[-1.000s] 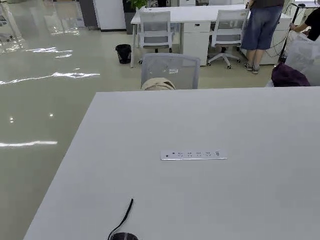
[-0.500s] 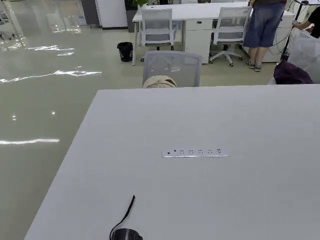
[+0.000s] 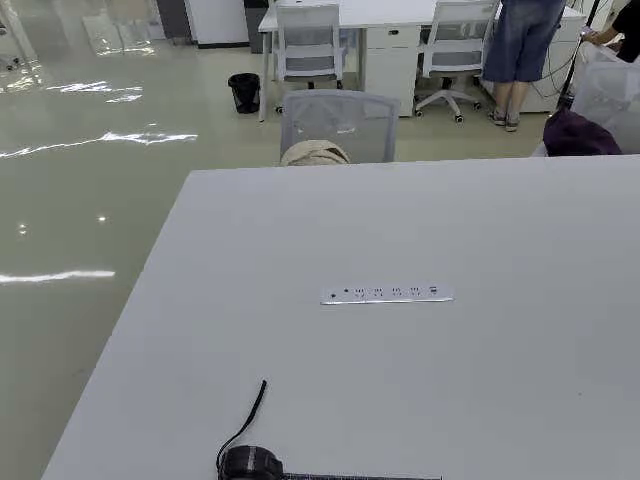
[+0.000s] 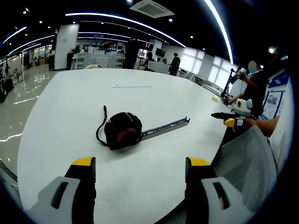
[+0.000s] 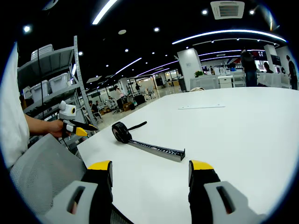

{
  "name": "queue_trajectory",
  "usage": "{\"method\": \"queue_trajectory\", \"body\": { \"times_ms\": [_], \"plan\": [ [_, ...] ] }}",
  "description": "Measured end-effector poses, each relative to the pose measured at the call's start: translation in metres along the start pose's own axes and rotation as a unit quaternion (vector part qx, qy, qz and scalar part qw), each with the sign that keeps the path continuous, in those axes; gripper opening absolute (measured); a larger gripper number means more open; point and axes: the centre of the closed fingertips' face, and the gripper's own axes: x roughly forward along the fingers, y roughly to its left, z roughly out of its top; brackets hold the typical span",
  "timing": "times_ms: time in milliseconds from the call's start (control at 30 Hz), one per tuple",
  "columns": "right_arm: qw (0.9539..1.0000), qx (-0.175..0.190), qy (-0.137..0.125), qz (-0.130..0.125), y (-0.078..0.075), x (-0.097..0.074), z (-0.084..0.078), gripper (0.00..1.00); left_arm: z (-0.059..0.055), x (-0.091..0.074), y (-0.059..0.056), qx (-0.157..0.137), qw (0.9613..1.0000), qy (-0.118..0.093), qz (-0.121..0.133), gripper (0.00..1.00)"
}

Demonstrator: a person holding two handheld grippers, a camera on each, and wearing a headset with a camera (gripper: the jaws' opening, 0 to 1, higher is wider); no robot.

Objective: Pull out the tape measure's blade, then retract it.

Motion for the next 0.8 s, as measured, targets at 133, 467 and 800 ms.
{"method": "queue_trajectory", "body": {
  "times_ms": [133, 467, 800],
  "plan": [
    [1.0000, 0.001, 0.001, 0.000, 0.000, 0.000, -0.001, 0.66, 0.002, 0.007, -0.001, -0.004, 1.0000, 0.005, 0.002, 0.78],
    [1.0000, -0.001, 0.003, 0.001, -0.001, 0.000, -0.002, 0.66, 0.012, 0.023, 0.005, -0.024, 0.9990, 0.016, 0.034, 0.78],
    [1.0000, -0.003, 0.005, 0.004, 0.000, 0.003, -0.004, 0.65, 0.015, 0.037, 0.007, -0.065, 0.9959, 0.017, 0.061, 0.80]
  ]
}}
